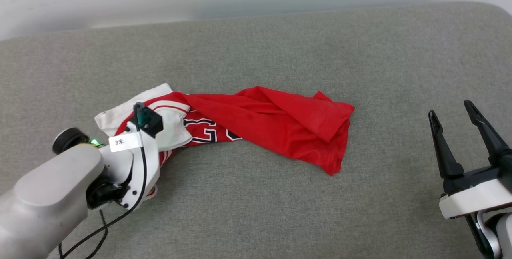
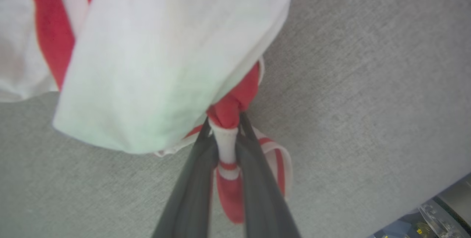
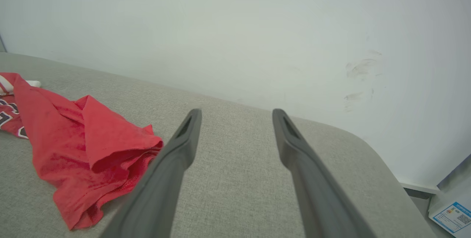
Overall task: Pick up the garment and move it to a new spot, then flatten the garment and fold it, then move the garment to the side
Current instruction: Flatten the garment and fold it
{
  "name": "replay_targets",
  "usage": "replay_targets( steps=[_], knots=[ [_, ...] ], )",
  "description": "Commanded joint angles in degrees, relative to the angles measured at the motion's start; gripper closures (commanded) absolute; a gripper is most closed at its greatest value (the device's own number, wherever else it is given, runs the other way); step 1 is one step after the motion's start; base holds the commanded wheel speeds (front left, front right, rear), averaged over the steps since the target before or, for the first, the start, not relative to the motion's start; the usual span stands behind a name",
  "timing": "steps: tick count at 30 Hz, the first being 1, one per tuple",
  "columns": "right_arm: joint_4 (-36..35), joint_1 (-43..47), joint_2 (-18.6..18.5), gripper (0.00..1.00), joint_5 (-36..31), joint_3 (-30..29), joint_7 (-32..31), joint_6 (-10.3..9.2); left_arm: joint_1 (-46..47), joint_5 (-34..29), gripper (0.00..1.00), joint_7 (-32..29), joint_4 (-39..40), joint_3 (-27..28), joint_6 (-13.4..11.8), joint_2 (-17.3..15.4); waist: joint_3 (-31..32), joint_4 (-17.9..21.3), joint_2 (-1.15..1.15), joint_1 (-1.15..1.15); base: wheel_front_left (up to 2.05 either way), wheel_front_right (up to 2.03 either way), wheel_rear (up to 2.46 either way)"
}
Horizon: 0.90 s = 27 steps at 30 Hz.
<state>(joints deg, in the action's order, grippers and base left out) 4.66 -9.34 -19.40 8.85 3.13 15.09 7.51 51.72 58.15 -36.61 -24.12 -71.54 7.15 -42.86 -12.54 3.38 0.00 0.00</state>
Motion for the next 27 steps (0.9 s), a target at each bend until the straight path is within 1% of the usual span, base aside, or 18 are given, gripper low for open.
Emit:
replay_targets(
  steps=[1,4,6,10,13,17,18,20,23,25,27],
  knots=[
    [0.1,0.7,0.1,0.00,0.0,-0.1,0.1,-0.04,0.6,-0.6,1.00,1.4,1.2,0.2,0.3,0.3,1.0,-0.5,0.00,0.00,0.00,0.00,0.00],
    [0.2,1.2,0.2,0.00,0.0,-0.4,0.1,-0.04,1.9,-1.6,1.00,4.3,4.3,0.8,0.2,-0.4,2.5,-1.1,0.00,0.00,0.00,0.00,0.00],
    [0.3,1.5,0.3,0.00,0.1,-0.4,0.1,-0.04,2.1,-2.4,1.00,5.8,7.0,0.6,0.2,-0.3,3.3,-1.5,0.00,0.00,0.00,0.00,0.00],
    [0.3,2.3,0.4,0.00,0.1,-0.7,0.1,-0.04,0.9,-4.2,1.00,7.1,11.9,-0.3,0.2,2.1,4.4,-2.3,0.00,0.00,0.00,0.00,0.00],
    [0.2,1.9,0.4,0.00,0.1,-0.3,0.1,-0.04,-0.7,-6.3,1.00,7.8,13.7,-1.0,0.2,5.6,4.5,-2.5,0.00,0.00,0.00,0.00,0.00],
    [0.1,1.4,0.3,0.00,0.1,0.1,0.1,-0.04,-4.0,-9.0,1.00,8.4,13.4,-1.5,0.3,12.3,4.1,-2.5,0.00,0.00,0.00,0.00,0.00],
    [0.2,1.2,0.1,0.00,0.2,0.2,0.1,-0.04,-6.0,-10.4,1.00,8.2,12.2,-1.7,0.3,15.5,3.8,-2.2,0.00,0.00,0.00,0.00,0.00],
    [0.3,1.1,0.0,0.00,0.3,0.3,0.1,-0.04,-8.5,-12.2,1.00,7.0,11.4,-1.8,0.3,18.4,3.4,-1.9,0.00,0.00,0.00,0.00,0.00],
    [0.5,0.9,0.0,0.00,0.3,0.4,0.1,-0.04,-11.8,-13.7,1.00,5.3,10.0,-1.8,0.3,21.0,2.9,-1.4,0.00,0.00,0.00,0.00,0.00],
    [0.7,0.8,0.2,0.00,0.3,0.4,0.1,-0.04,-13.3,-15.0,1.00,4.7,9.1,-1.8,0.3,21.8,2.9,-1.2,0.00,0.00,0.00,0.00,0.00],
    [0.8,1.0,0.3,0.00,0.3,0.3,0.1,-0.04,-14.3,-15.1,1.00,5.9,8.4,-1.9,0.3,22.6,3.1,-1.3,0.00,0.00,0.00,0.00,0.00]
  ],
)
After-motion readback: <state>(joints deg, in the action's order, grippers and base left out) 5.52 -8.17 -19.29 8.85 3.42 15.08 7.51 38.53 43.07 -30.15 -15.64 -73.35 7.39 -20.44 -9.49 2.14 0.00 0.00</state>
